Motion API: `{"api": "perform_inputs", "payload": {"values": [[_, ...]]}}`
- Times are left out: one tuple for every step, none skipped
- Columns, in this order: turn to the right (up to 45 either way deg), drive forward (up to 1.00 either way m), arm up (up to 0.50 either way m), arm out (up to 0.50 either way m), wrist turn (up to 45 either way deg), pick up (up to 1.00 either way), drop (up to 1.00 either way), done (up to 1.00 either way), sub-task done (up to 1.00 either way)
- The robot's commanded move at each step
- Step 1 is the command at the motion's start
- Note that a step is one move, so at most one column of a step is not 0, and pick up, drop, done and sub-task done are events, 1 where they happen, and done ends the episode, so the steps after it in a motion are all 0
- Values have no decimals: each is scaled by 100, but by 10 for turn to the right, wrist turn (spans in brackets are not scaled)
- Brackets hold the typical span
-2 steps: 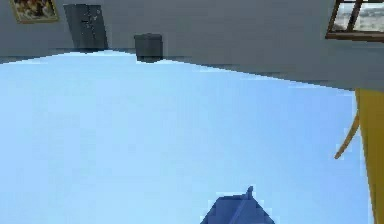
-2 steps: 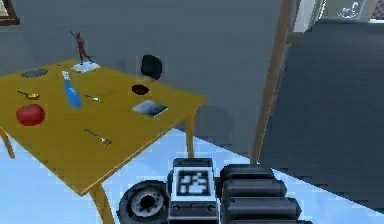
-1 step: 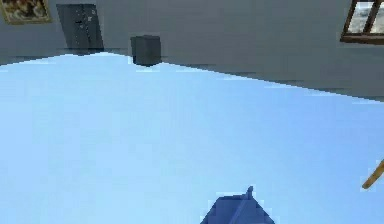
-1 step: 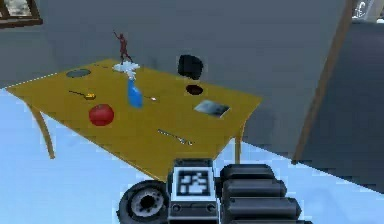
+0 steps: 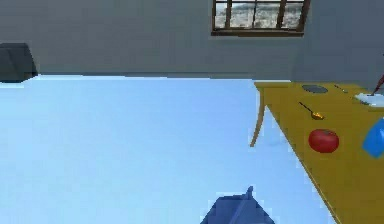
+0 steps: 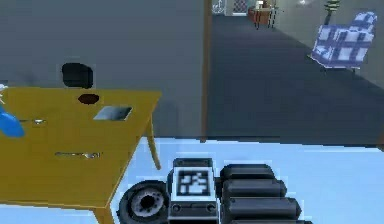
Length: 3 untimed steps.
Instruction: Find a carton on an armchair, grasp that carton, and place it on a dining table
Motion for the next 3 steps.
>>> {"api": "perform_inputs", "payload": {"values": [[30,0,0,0,0,0,0,0,0],[0,100,0,0,0,0,0,0,0],[30,0,0,0,0,0,0,0,0]]}}
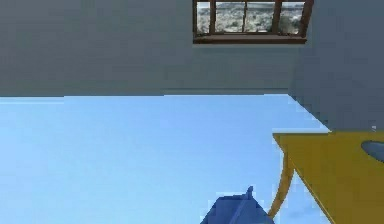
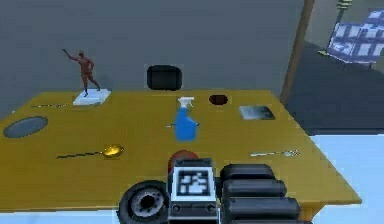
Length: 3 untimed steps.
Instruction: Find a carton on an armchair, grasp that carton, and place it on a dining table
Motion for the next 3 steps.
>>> {"api": "perform_inputs", "payload": {"values": [[0,15,0,0,0,0,0,0,0],[-450,0,0,0,0,0,0,0,0],[-450,0,0,0,0,0,0,0,0]]}}
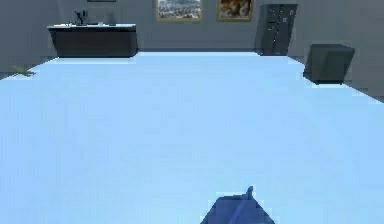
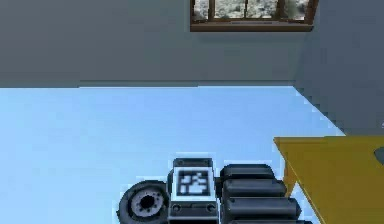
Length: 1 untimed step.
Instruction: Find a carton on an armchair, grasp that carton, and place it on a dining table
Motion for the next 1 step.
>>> {"api": "perform_inputs", "payload": {"values": [[-30,0,0,0,0,0,0,0,0]]}}
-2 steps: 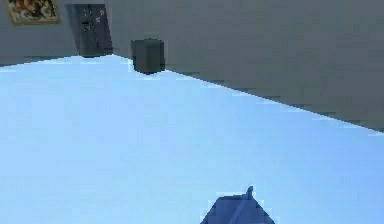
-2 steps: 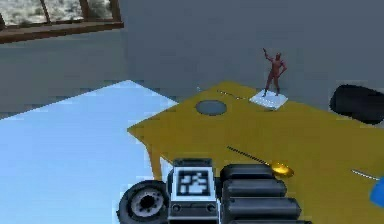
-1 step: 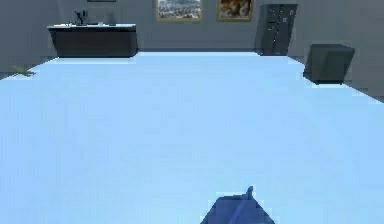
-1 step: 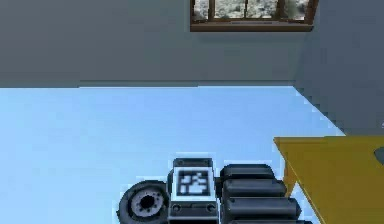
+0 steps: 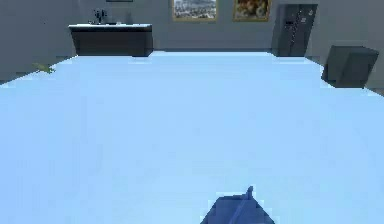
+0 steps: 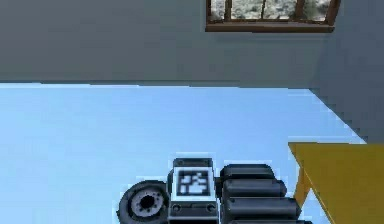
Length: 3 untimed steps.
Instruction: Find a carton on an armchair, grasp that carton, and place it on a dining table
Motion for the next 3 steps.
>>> {"api": "perform_inputs", "payload": {"values": [[450,0,0,0,0,0,0,0,0],[450,0,0,0,0,0,0,0,0],[30,0,0,0,0,0,0,0,0]]}}
